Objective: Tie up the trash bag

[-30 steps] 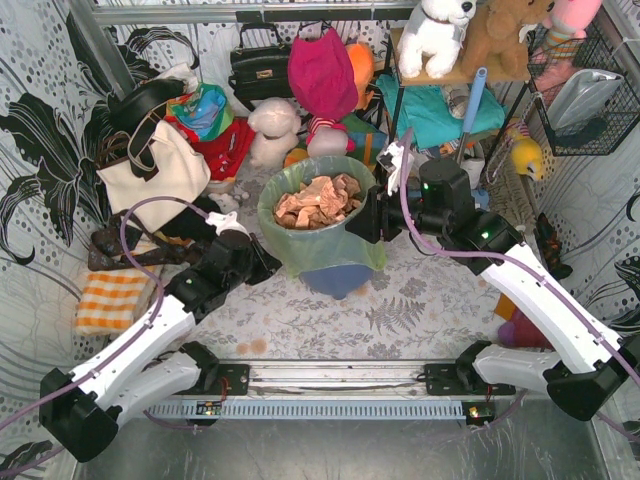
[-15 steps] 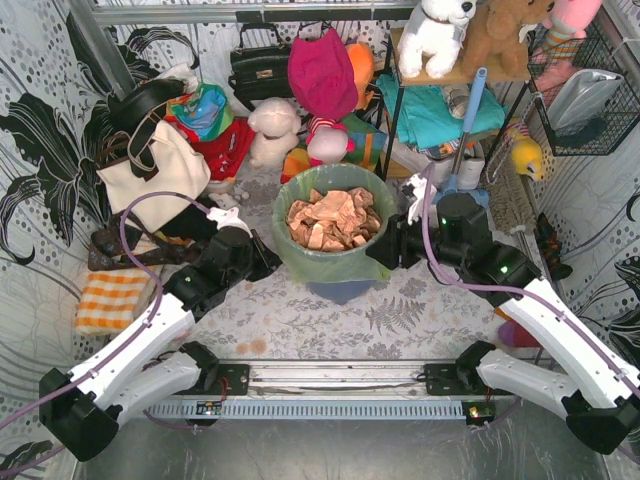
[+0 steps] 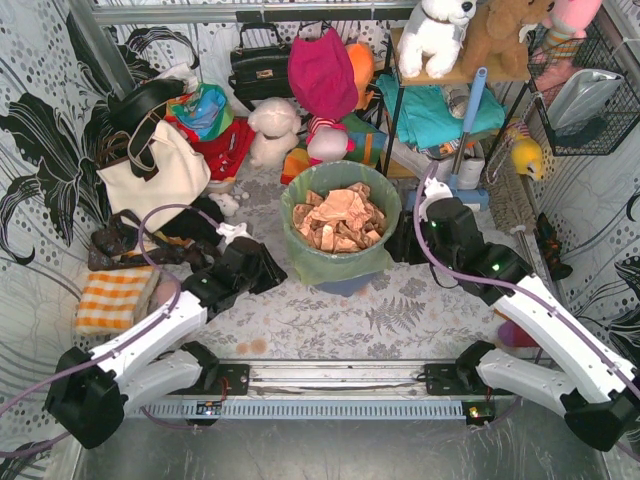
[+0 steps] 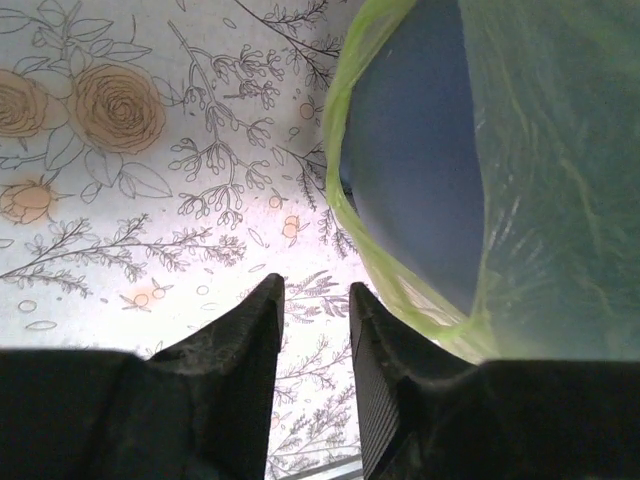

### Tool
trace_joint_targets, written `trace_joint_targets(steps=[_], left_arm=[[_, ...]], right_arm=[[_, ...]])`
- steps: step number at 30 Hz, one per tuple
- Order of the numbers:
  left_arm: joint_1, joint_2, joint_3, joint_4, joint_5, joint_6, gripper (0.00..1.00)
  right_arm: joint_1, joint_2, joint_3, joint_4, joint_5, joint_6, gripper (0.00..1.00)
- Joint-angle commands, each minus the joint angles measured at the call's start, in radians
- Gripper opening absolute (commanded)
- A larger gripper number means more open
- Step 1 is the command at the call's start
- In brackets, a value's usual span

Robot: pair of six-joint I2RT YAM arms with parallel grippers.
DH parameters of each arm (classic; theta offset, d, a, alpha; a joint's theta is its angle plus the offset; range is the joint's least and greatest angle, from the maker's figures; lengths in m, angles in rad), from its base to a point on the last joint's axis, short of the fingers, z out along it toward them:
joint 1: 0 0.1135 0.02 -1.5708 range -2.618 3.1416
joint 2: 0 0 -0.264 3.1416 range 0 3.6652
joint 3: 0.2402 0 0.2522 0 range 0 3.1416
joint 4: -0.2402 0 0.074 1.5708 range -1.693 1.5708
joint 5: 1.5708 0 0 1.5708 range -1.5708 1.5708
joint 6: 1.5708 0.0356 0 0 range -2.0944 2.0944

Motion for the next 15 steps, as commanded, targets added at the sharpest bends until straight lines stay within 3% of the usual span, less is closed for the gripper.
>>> trace_joint_targets(steps=[1,7,15], left_arm=[[0.007,0.037,-0.038,0.198,0.012,-0.011,0.43],[0.008,0.145,-0.079,0.381,0.080,-0.031,0.49],[0.018,0.275,-0.079,0.480,0.063,-0.005,0.43]], right_arm=[[-0.013,0.032,0.056,-0.040,0.133,0.045,0.42],[-0.115,0.045,0.042,-0.047,0.101,0.056,0.42],[-0.148,0.008,0.057,-0.097,0.083,0.041,0.42]])
